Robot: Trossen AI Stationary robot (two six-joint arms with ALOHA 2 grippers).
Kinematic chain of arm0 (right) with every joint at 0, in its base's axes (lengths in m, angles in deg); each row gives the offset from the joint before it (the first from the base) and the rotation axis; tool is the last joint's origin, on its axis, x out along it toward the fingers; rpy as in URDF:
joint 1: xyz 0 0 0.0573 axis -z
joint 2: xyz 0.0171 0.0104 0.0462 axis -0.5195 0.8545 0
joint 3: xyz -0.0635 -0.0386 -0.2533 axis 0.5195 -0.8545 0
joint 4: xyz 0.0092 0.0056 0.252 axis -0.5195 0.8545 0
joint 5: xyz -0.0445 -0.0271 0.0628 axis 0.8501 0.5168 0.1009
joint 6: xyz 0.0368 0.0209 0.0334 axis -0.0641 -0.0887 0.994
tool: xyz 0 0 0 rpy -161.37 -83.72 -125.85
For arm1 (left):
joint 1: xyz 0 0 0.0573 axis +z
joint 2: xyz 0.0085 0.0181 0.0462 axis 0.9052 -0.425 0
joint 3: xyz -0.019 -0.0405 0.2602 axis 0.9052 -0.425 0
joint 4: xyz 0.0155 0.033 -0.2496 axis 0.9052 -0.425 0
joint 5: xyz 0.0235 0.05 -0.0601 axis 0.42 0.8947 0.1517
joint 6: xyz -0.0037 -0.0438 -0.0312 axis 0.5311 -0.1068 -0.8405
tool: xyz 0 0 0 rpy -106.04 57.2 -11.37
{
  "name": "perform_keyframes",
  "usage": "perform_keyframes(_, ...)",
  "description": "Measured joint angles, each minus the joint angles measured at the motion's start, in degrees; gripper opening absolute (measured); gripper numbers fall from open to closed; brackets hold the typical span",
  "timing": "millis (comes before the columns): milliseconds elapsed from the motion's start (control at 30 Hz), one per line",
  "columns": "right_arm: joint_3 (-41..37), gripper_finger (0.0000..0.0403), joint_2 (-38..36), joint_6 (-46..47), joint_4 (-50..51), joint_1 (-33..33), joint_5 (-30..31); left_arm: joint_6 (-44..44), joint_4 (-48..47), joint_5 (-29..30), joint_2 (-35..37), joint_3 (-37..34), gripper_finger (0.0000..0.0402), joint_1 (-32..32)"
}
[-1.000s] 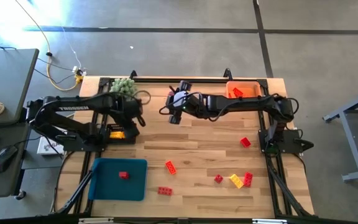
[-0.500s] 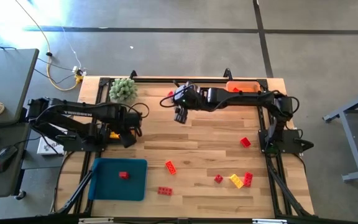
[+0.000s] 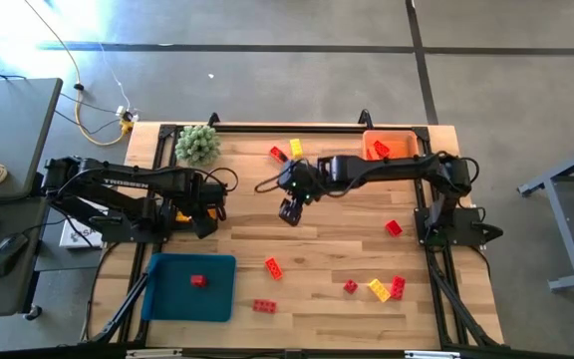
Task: Sort & place blocks by color
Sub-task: Put the yellow game piece into the black bin, then put the red game piece into the blue bin
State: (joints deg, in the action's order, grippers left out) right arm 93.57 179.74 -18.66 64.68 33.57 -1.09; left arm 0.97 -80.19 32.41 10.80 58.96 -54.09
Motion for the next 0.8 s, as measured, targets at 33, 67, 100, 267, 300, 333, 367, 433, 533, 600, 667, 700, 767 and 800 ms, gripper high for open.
perform_keyframes(33, 0.0, 0.0229, 0.0, 0.9, -0.1, -0.8, 0.1, 0.2, 0.0, 0.1, 0.0, 0.0, 0.0122, 0.0)
perform_keyframes(67, 0.0, 0.0229, 0.0, 1.8, 0.0, -1.5, 0.1, 0.5, 0.0, 0.1, 0.0, 0.0, 0.0127, 0.0)
perform_keyframes(100, 0.0, 0.0229, 0.0, 2.6, 0.0, -2.2, 0.1, 0.8, 0.0, 0.1, 0.0, 0.0, 0.0131, 0.0)
perform_keyframes(267, 0.0, 0.0229, 0.0, 5.6, 1.1, -6.2, 3.0, 0.9, 0.0, 0.2, 0.0, 0.0, 0.0157, 0.0)
perform_keyframes(300, 0.0, 0.0229, 0.0, 6.0, 2.0, -6.9, 3.6, 0.9, 0.0, 0.2, 0.0, 0.0, 0.0161, 0.0)
perform_keyframes(333, 0.0, 0.0229, 0.0, 6.8, 3.1, -7.6, 4.6, 0.9, 0.0, 0.2, 0.0, 0.0, 0.0165, 0.0)
perform_keyframes(367, 0.0, 0.0229, 0.0, 7.6, 4.3, -8.2, 5.5, 0.9, 0.0, 0.2, 0.0, 0.0, 0.0169, 0.0)
perform_keyframes(433, 0.0, 0.0229, 0.0, 9.1, 7.2, -9.4, 8.0, 1.1, 0.0, 0.2, 0.0, 0.0, 0.0173, 0.0)
perform_keyframes(533, 0.0, 0.0229, 0.0, 11.5, 12.0, -10.9, 10.9, 1.5, 0.0, 0.2, 0.0, 0.0, 0.0176, 0.0)
perform_keyframes(600, 0.0, 0.0229, 0.0, 13.1, 14.8, -11.8, 12.0, 1.6, 0.0, 0.2, 0.0, 0.0, 0.0176, 0.0)
perform_keyframes(667, 0.0, 0.0229, 0.0, 13.5, 17.8, -12.7, 12.2, 2.6, 0.1, 0.2, 0.0, 0.0, 0.0177, 0.0)
perform_keyframes(700, 0.0, 0.0229, 0.0, 13.5, 19.4, -13.0, 12.2, 3.1, 0.1, 0.2, 0.0, 0.0, 0.0177, 0.0)
perform_keyframes(767, 0.0, 0.0229, 0.0, 13.4, 22.9, -13.6, 12.4, 3.5, 0.1, 0.2, 0.0, 0.0, 0.0177, 0.0)
perform_keyframes(800, 0.0, 0.0229, 0.0, 13.5, 24.7, -13.8, 12.8, 3.5, 0.1, 0.2, 0.0, 0.0, 0.0177, 0.0)
